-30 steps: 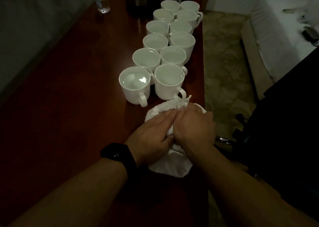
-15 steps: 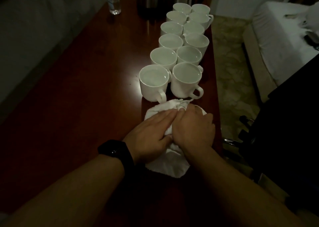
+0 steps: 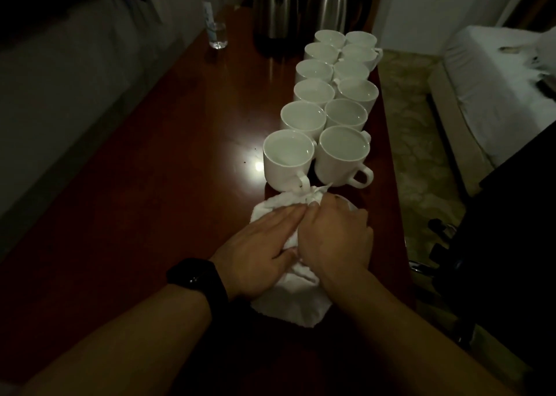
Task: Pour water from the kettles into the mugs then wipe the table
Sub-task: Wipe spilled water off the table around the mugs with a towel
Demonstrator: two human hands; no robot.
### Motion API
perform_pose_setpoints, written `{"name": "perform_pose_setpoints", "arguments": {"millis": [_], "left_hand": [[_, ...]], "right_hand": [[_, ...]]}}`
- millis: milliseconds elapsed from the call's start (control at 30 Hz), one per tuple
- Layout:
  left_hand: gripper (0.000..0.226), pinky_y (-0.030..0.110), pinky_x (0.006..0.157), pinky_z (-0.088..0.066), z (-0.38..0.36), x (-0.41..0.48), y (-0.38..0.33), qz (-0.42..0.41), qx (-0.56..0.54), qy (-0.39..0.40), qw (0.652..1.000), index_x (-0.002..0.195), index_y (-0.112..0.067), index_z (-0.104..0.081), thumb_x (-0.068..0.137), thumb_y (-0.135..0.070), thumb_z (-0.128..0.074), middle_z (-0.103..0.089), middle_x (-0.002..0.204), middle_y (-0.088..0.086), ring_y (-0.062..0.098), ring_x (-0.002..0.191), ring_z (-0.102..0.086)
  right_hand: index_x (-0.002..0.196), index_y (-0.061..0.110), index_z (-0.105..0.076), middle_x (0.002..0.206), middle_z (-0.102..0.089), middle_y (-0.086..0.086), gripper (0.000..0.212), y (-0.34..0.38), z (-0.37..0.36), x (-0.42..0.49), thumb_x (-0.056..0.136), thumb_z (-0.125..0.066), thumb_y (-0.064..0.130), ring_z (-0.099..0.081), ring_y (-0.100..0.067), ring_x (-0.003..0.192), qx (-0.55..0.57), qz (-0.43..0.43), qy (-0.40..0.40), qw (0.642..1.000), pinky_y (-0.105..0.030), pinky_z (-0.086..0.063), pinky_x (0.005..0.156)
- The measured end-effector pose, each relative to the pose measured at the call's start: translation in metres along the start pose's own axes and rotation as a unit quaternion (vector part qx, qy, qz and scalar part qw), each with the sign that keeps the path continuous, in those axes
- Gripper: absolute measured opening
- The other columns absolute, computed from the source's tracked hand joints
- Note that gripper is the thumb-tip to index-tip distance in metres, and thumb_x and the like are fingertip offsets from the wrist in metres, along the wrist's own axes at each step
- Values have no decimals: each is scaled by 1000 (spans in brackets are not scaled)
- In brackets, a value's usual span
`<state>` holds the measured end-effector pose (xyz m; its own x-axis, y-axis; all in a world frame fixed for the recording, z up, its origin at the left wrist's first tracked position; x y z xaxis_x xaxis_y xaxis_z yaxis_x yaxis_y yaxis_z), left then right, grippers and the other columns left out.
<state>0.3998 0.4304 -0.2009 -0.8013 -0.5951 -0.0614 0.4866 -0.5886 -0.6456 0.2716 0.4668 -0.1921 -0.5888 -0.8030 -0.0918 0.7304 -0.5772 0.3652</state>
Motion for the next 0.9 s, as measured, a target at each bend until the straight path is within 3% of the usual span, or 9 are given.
{"name": "perform_pose_setpoints", "arguments": {"millis": [167, 333, 467, 633, 900], "left_hand": [[68, -2, 111, -1, 4, -5, 9, -7, 0, -3, 1000, 143, -59, -4, 106, -31, -52, -17, 156, -31, -33, 134, -4], [65, -1, 111, 0, 5, -15, 14, 23, 10, -7, 1000, 140, -62, 0, 105, -37, -49, -19, 156, -29, -12, 145, -13], [61, 3, 115, -1, 6, -22, 15, 29, 3, -16, 999, 145, -52, -3, 98, -45, -42, -21, 158, -26, -16, 142, -11], [65, 31, 128, -16, 4, -35, 16, 40, -10, -29, 999, 162, -29, -19, 106, -27, -52, -24, 168, -11, 0, 153, -20], [65, 27, 127, -13, 0, -50, 6, 59, -8, -34, 998, 163, -27, -17, 107, -22, -50, -22, 169, -11, 0, 154, -17]], "right_hand": [[138, 23, -50, 139, -57, 1, 45, 5, -6, -1, 103, -30, 42, -49, -31, 124, -11, 13, 6, 1000, -46, -39, 96], [138, 21, -51, 137, -58, 0, 46, 12, -12, -4, 102, -30, 41, -49, -32, 122, -12, 31, 5, 999, -46, -40, 95], [138, 21, -50, 136, -58, 0, 46, 17, -15, -9, 102, -30, 41, -50, -31, 121, -15, 40, -2, 999, -46, -41, 95], [134, 20, -53, 133, -60, -1, 52, 21, -16, -20, 97, -25, 43, -51, -31, 120, -5, 51, -1, 999, -46, -41, 95], [130, 20, -53, 131, -61, -1, 42, 21, -19, -38, 104, -29, 42, -51, -31, 118, -11, 55, -12, 998, -43, -41, 92]]}}
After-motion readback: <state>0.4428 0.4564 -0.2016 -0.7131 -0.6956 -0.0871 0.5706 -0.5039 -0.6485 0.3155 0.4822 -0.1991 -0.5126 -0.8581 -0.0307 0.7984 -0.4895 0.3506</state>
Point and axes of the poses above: each hand's wrist, its own x-axis towards the middle knuckle, its own z-axis out of the back of the hand, y = z × x, the point moved 3 cm from there along x, towards the middle knuckle
